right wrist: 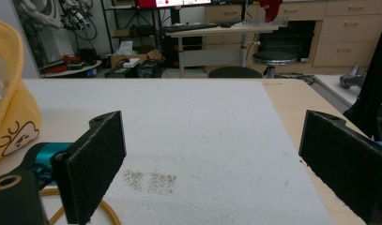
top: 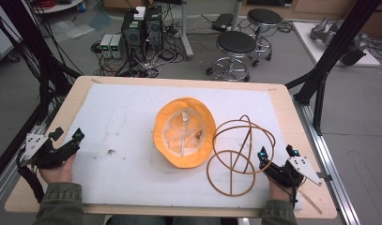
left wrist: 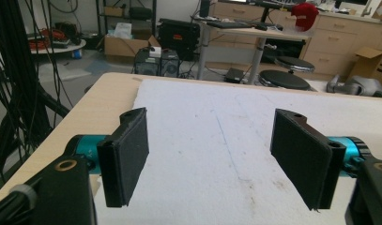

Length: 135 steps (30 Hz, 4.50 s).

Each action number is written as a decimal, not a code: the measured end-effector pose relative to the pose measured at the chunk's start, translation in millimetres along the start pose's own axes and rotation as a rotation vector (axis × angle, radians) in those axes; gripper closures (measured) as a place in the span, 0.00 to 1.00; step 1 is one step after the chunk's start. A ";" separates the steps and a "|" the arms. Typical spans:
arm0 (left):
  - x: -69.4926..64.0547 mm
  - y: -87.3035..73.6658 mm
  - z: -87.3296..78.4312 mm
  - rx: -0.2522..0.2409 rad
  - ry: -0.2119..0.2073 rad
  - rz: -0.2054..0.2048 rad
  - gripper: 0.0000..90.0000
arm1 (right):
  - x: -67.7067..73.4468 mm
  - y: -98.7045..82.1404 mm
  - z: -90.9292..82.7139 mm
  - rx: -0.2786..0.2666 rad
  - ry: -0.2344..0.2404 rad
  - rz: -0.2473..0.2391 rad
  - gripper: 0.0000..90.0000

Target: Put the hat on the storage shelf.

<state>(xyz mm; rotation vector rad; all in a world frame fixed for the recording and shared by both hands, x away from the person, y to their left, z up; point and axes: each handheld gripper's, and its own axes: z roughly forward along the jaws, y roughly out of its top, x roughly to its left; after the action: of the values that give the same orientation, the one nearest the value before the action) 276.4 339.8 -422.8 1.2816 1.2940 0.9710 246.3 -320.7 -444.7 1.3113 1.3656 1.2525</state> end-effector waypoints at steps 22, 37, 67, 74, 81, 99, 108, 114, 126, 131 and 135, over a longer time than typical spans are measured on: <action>2.5 -0.7 0.4 0.002 -0.012 -0.023 0.31 | -0.5 -0.5 0.8 0.017 0.002 0.007 0.07; -24.1 20.1 11.2 -0.019 -0.141 -0.002 0.31 | 0.6 0.9 -1.5 0.002 0.004 0.002 0.07; -99.3 79.8 60.4 0.028 -0.404 0.070 0.37 | 2.5 1.2 -0.3 -0.012 0.042 0.005 0.07; -130.8 88.1 72.7 0.071 -0.411 0.165 0.40 | 3.2 1.1 1.4 -0.006 0.039 0.004 0.07; -157.7 95.4 88.2 0.106 -0.466 0.222 0.40 | 4.2 1.2 3.5 0.000 0.041 -0.019 0.07; -205.8 76.2 131.4 0.229 -0.628 0.250 0.40 | 5.3 2.0 6.1 0.006 0.049 -0.024 0.07; -211.4 57.7 148.8 0.299 -0.623 0.228 0.41 | 6.1 2.0 6.7 0.011 0.047 -0.037 0.07; -213.3 50.9 154.3 0.305 -0.629 0.221 0.46 | 7.6 1.4 7.2 0.017 0.052 -0.064 0.07; -214.9 49.4 154.8 0.352 -0.628 0.178 0.96 | 7.2 1.5 6.3 0.011 0.049 -0.058 0.07; -215.7 50.3 152.8 0.327 -0.666 0.183 0.96 | 6.9 1.6 5.7 0.015 0.047 -0.057 0.07; -215.3 51.1 151.6 0.324 -0.681 0.188 0.96 | 5.8 2.0 5.7 0.004 0.048 -0.047 0.07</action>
<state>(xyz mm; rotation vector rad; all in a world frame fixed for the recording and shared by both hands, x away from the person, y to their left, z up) 413.1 115.4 -368.8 1.8074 0.8164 0.3784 251.7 -314.5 -443.2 1.2521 1.4258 1.2573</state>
